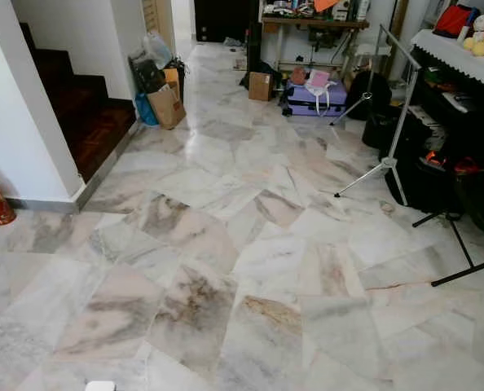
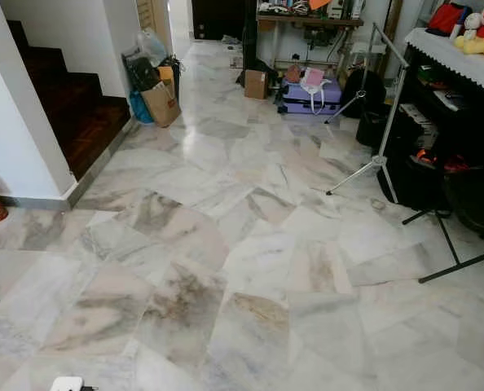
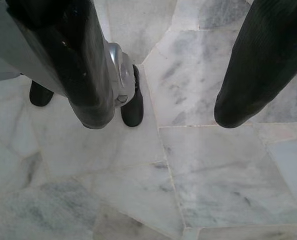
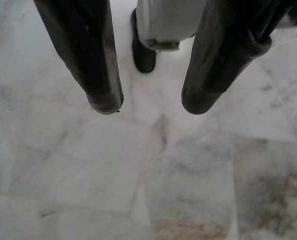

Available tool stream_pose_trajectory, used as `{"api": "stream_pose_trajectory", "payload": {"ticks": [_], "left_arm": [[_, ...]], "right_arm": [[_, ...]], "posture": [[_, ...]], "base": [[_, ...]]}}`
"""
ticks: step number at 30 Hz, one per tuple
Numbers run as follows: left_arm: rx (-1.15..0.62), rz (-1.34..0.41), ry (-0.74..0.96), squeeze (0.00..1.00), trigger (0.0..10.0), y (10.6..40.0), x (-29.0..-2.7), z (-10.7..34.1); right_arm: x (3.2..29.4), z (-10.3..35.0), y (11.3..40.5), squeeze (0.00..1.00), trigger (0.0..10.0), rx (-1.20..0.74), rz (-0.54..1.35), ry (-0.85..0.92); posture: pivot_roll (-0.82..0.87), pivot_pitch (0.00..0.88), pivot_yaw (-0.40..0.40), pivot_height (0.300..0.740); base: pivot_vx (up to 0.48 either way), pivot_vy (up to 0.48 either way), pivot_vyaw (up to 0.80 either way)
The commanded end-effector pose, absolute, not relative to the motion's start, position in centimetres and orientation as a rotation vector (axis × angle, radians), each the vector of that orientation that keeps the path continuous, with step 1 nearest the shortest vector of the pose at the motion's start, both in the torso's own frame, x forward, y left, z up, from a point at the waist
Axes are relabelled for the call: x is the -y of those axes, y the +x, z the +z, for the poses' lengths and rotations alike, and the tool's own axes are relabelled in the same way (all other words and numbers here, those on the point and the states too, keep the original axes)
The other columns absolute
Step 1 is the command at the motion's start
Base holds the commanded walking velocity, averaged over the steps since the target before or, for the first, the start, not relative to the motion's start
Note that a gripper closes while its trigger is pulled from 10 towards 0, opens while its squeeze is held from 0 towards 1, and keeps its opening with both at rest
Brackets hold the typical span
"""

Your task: Move the pillow to the sofa from floor

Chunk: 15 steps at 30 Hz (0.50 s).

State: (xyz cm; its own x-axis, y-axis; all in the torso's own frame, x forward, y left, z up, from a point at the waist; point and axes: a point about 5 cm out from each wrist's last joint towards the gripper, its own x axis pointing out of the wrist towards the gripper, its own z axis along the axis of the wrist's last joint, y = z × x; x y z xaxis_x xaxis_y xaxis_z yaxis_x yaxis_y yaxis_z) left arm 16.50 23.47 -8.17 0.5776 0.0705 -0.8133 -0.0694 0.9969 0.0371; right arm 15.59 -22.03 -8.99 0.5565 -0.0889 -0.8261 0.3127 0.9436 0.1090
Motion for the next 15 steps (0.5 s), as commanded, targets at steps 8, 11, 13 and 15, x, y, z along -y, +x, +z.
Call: {"api": "stream_pose_trajectory", "payload": {"ticks": [8, 11, 13, 15], "left_arm": [[-0.984, 0.101, 0.001, 0.0, 10.0, 15.4, -24.1, -8.5], [-0.994, 0.089, 0.016, 0.0, 10.0, 15.2, -24.3, -8.5], [-0.997, 0.092, 0.018, 0.0, 10.0, 15.1, -24.4, -8.5], [-1.0, 0.093, 0.021, 0.0, 10.0, 15.0, -24.5, -8.5]], "right_arm": [[21.5, -9.0, 15.8, 0.0, 10.0, -0.968, -0.216, 0.23], [21.4, -9.0, 15.8, 0.0, 10.0, -0.959, -0.226, 0.224], [21.3, -9.1, 15.6, 0.0, 10.0, -0.967, -0.221, 0.228], [21.2, -9.2, 15.6, 0.0, 10.0, -0.973, -0.213, 0.225]], "posture": [[0.04, 0.027, -0.018, 0.74], [0.04, 0.027, -0.012, 0.74], [0.03, 0.03, -0.008, 0.74], [0.03, 0.03, -0.007, 0.74]], "base": [[0.0, 0.0, 0.0], [0.0, 0.0, 0.49], [0.0, 0.0, 0.8], [0.0, 0.0, 0.8]]}}
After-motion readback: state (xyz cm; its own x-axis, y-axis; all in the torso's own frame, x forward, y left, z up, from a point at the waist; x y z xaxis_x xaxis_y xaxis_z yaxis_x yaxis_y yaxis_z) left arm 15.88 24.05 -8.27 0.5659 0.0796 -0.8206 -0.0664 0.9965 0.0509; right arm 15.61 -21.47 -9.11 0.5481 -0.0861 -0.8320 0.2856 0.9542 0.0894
